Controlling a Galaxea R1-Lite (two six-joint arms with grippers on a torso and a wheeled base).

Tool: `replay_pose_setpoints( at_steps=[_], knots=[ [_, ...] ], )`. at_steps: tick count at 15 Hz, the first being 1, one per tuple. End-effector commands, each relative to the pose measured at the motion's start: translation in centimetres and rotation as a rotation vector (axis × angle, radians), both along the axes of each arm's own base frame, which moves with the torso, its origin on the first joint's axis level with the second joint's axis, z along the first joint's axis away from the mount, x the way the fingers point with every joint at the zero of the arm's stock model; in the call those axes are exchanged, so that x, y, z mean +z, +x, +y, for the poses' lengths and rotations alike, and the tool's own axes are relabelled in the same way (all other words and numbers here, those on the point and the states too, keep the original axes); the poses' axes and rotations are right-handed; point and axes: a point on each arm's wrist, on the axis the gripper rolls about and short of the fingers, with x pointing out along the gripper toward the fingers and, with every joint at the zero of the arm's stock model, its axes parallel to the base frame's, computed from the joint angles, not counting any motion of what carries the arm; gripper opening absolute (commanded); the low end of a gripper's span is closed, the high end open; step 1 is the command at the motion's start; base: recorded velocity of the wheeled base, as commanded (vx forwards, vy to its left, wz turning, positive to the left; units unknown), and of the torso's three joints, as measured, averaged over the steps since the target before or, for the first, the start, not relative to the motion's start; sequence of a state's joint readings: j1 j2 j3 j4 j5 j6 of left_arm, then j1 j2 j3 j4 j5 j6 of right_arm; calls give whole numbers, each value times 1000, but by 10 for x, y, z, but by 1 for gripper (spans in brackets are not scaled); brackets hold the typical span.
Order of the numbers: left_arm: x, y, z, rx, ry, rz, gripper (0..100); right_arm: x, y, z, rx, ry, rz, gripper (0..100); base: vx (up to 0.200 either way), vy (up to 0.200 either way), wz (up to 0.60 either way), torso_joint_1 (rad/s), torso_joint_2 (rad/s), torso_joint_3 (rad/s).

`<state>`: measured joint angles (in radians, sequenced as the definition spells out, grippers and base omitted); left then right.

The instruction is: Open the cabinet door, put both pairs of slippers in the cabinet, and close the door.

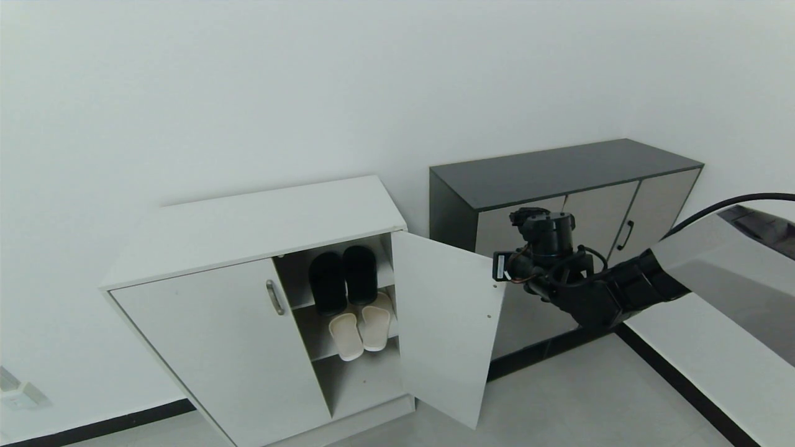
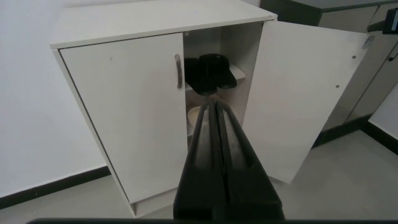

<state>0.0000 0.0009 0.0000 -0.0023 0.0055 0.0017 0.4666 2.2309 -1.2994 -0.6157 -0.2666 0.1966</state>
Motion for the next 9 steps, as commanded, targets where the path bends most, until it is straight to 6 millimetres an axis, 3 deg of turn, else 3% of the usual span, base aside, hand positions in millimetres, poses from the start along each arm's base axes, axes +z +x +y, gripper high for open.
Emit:
replay_pose_setpoints(
  at_steps=[1, 9],
  knots=[
    [0, 0, 0, 1, 0, 0, 0, -2, 1, 1, 0, -1, 2, 0, 0, 0, 0, 0, 0, 0],
    [0, 0, 0, 1, 0, 1, 0, -9, 8, 1, -12, -4, 3, 0, 0, 0, 0, 0, 0, 0]
  ],
)
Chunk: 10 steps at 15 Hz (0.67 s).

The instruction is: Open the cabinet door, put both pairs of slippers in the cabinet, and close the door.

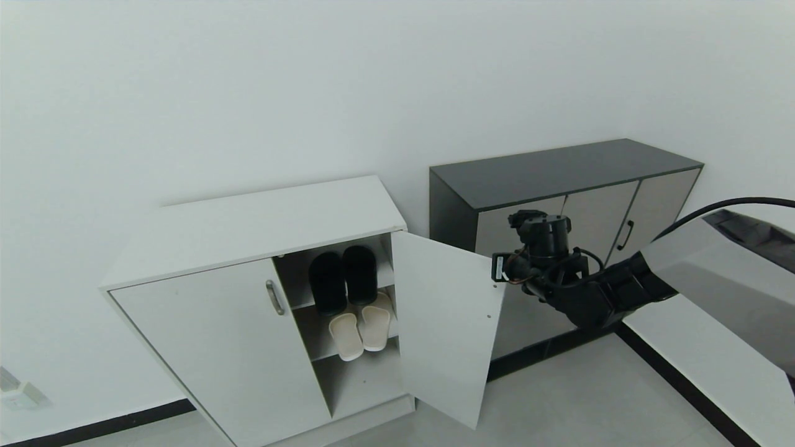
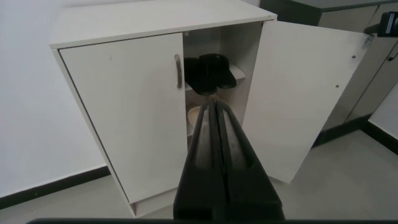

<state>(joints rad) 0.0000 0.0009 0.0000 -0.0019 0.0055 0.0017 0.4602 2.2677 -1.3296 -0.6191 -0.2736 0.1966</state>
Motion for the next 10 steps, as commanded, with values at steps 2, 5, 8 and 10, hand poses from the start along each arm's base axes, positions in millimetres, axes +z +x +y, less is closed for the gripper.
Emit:
replay_pose_setpoints(
  at_steps=[2, 5, 8, 10],
  knots=[
    [0, 0, 0, 1, 0, 0, 0, 1, -3, 2, 8, -2, 3, 0, 0, 0, 0, 0, 0, 0],
    [0, 0, 0, 1, 0, 0, 0, 10, -27, 18, 64, -4, 7, 0, 0, 0, 0, 0, 0, 0],
    [0, 0, 0, 1, 0, 1, 0, 19, -66, 38, 151, -13, 19, 0, 0, 0, 0, 0, 0, 0],
    [0, 0, 0, 1, 0, 0, 0, 24, -89, 51, 209, -16, 23, 0, 0, 0, 0, 0, 0, 0]
  ],
)
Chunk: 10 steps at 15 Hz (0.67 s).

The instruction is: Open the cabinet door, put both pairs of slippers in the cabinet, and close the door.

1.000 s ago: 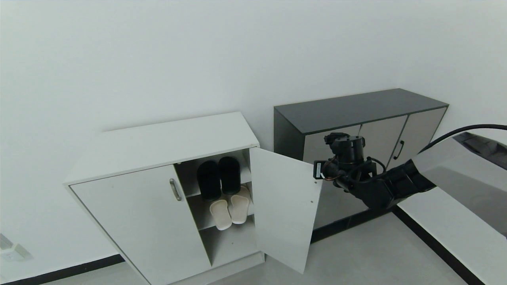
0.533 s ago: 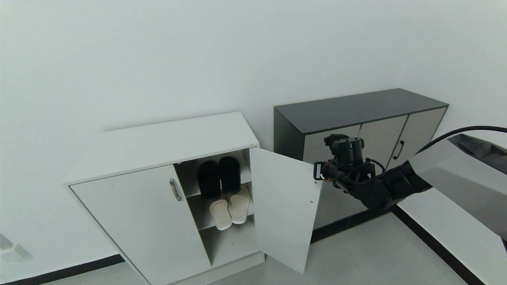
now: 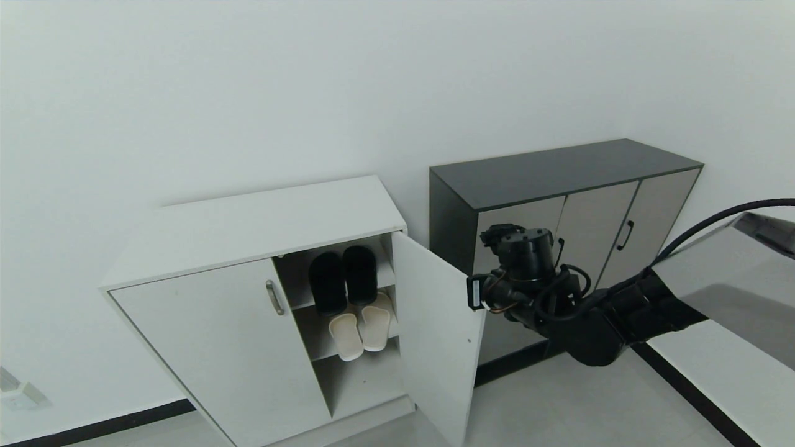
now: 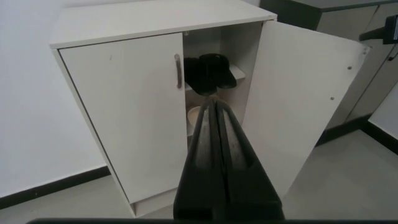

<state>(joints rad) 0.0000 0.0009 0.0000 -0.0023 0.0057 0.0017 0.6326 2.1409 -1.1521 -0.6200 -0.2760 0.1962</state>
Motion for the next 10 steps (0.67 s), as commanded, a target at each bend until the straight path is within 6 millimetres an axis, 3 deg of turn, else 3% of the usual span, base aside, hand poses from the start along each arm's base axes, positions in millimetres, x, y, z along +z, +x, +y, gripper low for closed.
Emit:
replay_pose_setpoints(
  at_steps=[1, 4, 10],
  knots=[
    [0, 0, 0, 0, 0, 0, 0, 16, -28, 10, 62, 14, -16, 0, 0, 0, 0, 0, 0, 0],
    [0, 0, 0, 0, 0, 0, 0, 21, -45, 13, 100, 16, -30, 0, 0, 0, 0, 0, 0, 0],
    [0, 0, 0, 0, -2, 0, 0, 18, -48, 13, 115, 3, -40, 0, 0, 0, 0, 0, 0, 0]
  ],
)
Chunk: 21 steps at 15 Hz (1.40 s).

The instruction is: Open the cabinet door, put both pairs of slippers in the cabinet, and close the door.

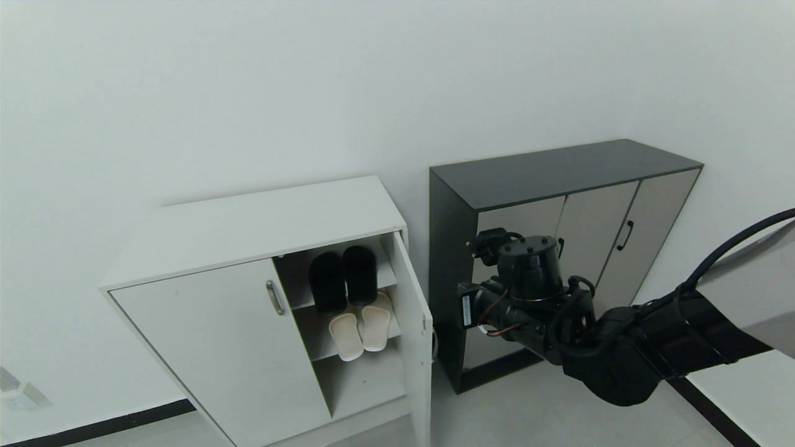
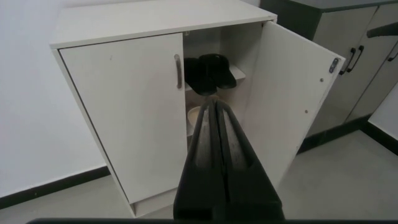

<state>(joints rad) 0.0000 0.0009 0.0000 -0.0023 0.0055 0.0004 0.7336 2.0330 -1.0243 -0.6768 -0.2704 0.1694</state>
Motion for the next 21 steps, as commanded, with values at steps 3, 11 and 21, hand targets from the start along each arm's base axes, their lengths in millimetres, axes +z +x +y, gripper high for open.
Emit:
replay_pose_setpoints(
  at_steps=[3, 11, 21],
  knots=[
    [0, 0, 0, 1, 0, 0, 0, 1, -2, 0, 6, -3, -4, 0, 0, 0, 400, 2, 2, 3],
    [0, 0, 0, 1, 0, 0, 0, -3, -1, 0, 5, 3, -9, 0, 0, 0, 300, 0, 1, 1],
    [0, 0, 0, 2, 0, -2, 0, -16, 19, -24, -37, -57, -14, 0, 0, 0, 0, 0, 0, 0]
  ],
)
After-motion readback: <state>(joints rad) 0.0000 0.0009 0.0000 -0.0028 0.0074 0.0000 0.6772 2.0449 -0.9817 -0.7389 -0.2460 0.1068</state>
